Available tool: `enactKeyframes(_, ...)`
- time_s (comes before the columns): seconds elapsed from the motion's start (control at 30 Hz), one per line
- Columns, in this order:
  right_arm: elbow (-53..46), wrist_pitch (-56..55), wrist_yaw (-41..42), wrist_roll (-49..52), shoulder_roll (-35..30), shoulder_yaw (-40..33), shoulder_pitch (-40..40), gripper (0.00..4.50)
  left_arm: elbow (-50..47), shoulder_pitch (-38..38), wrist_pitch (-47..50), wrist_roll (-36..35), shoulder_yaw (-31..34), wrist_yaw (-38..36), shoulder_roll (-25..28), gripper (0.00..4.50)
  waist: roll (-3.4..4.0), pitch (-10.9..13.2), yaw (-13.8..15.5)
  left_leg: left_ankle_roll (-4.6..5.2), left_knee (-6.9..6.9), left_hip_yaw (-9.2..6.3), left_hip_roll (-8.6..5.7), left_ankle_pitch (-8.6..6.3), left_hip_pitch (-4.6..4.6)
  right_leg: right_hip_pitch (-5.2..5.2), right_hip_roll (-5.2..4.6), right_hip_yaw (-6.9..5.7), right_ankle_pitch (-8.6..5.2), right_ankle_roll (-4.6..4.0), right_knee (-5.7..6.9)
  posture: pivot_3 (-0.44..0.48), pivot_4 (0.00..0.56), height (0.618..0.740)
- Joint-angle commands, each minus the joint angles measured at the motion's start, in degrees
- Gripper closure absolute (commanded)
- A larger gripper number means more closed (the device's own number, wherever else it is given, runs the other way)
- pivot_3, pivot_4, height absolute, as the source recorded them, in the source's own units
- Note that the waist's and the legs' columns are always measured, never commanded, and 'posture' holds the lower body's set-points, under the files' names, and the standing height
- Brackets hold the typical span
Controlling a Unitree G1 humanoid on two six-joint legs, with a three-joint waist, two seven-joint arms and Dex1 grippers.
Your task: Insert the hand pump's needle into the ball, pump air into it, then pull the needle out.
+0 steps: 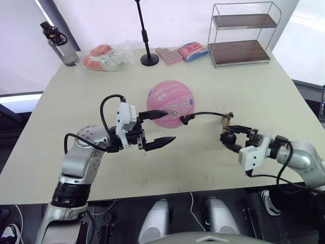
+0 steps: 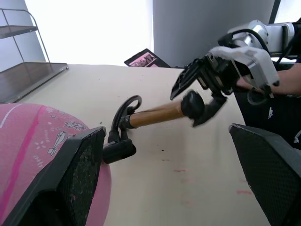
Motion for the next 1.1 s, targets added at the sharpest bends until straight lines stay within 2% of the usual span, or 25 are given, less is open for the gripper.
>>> enactKeyframes(0.03,-1.46,2.31,3.98,7.31,-2.35,-0.18,1.10,0.03,-1.69,-0.35,-0.87,-0.22,1.00,0.19,0.62,0.00,0.00,0.00,0.00,0.02,0.02,0.06,0.00,-0.01,0.00,-0.01,0.00,0.05,0.00,0.00,0.00,0.000,0.150,0.731)
enactKeyframes(0.17,-1.75,4.12,7.56,12.94,-3.89,0.20,3.99,0.03,-0.45,-1.37,-1.46,0.54,1.01,0.65,0.47,0.00,-0.04,0.00,0.03,0.07,0.04,0.12,0.00,-0.04,0.02,-0.02,0.00,0.12,0.01,0.00,0.00,0.000,0.150,0.731)
enactKeyframes(0.33,-6.33,12.47,9.24,26.53,-1.77,-2.76,9.83,0.03,1.71,-3.91,-1.79,1.88,1.25,3.62,-0.68,0.00,-0.07,0.00,0.12,0.09,0.05,0.10,0.02,-0.05,0.01,-0.02,0.01,0.11,0.01,-0.01,0.02,0.000,0.150,0.731)
enactKeyframes(0.5,-16.81,23.38,7.94,41.69,1.99,-7.08,17.29,0.03,5.46,-8.72,-0.12,3.75,0.92,8.63,-2.31,0.00,-0.11,-0.01,0.14,0.10,0.09,0.13,0.02,-0.05,0.04,-0.02,0.02,0.16,0.06,-0.02,0.10,0.000,0.150,0.731)
enactKeyframes(0.73,-30.86,34.37,5.31,56.05,7.02,-9.50,22.97,0.03,15.02,-18.75,0.81,8.08,-0.57,14.40,-5.84,0.00,-0.29,0.02,0.17,0.11,0.28,0.06,0.01,-0.05,0.02,-0.01,0.06,0.11,0.10,0.06,0.22,0.000,0.150,0.731)
enactKeyframes(0.87,-34.76,36.73,2.31,57.16,10.73,-10.11,23.02,0.03,20.35,-24.04,1.05,11.08,-2.45,16.28,-8.39,0.00,-0.37,0.06,0.07,0.11,0.64,0.06,0.01,-0.06,-0.03,-0.01,0.07,0.12,0.11,0.08,0.45,0.000,0.150,0.731)
enactKeyframes(1.1,-35.77,37.12,1.43,54.71,13.64,-10.07,23.48,0.03,24.63,-27.93,3.93,15.03,-3.44,21.38,-10.53,0.00,-0.49,0.11,0.04,0.17,0.91,0.11,-0.01,-0.10,-0.01,-0.02,0.08,0.17,0.10,0.11,0.81,0.000,0.150,0.731)
